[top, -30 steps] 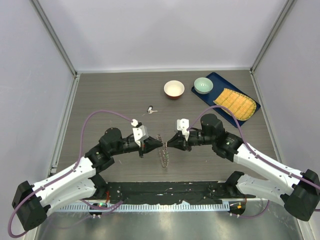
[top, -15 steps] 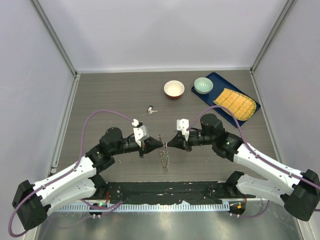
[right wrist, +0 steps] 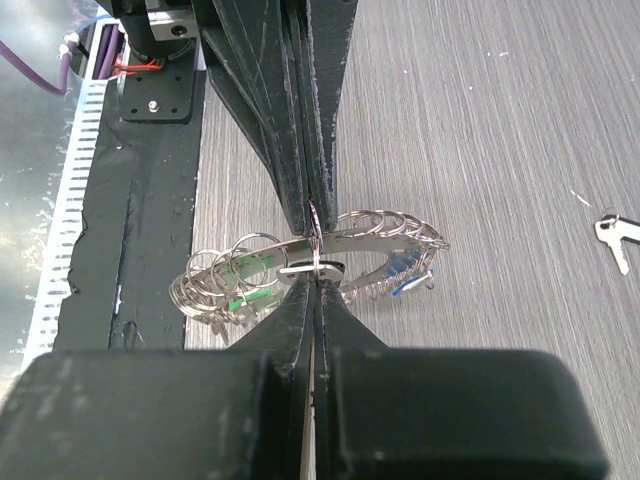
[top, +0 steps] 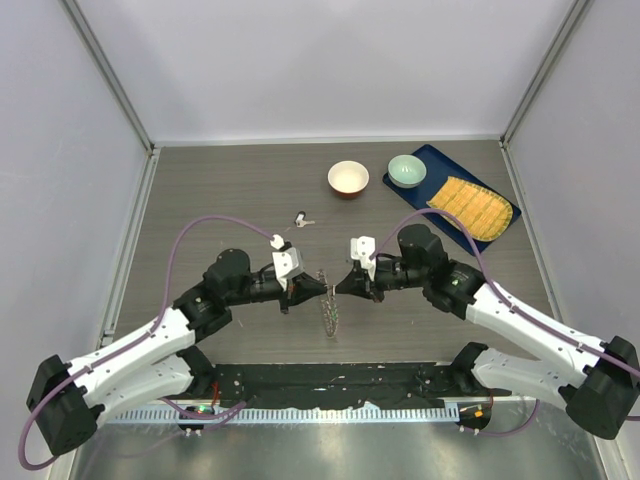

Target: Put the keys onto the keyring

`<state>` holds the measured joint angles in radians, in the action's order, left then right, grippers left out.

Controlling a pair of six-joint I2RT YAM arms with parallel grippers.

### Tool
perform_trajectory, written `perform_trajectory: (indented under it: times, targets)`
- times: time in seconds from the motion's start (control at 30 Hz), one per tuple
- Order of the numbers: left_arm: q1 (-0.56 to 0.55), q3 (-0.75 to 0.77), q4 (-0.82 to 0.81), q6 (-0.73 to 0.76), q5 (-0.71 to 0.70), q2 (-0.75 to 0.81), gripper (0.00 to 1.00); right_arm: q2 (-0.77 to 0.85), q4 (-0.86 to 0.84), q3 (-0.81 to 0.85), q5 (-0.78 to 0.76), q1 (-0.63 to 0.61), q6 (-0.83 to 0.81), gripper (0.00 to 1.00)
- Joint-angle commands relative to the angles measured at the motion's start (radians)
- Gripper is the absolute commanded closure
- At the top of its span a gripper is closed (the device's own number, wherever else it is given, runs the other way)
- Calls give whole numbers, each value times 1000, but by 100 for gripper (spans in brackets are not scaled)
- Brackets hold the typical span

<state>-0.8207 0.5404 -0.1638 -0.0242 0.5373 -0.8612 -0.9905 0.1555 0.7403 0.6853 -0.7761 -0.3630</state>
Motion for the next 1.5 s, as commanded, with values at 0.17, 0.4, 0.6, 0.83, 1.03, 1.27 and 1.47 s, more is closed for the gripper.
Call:
perform_trajectory:
  times: [0.17,0.4,0.6,0.83,1.03,1.27,1.47]
  targets:
    - [-3,73,10,13,30,-28,100,-11,-53,67,46,-6,-11,99]
    - [-3,98,50,13,35,-52,100,-20,-47,74,54,-6,-17,99]
    - [-5,113,73,13,47,-71,100,-25,-45,80,56,-9,-22,99]
    - [-5,121,96,15,55,-88,100,-17,-33,90,36,-11,-31,99]
    - [-3,125,115,20,66,-93,100,1,-33,93,3,-11,-37,99]
    - [-5,133,124,20,104,-108,100,-2,-28,97,-7,-11,-44,99]
    - [-5,147,144,20,118,-125,100,-5,-19,103,-7,-12,-48,99]
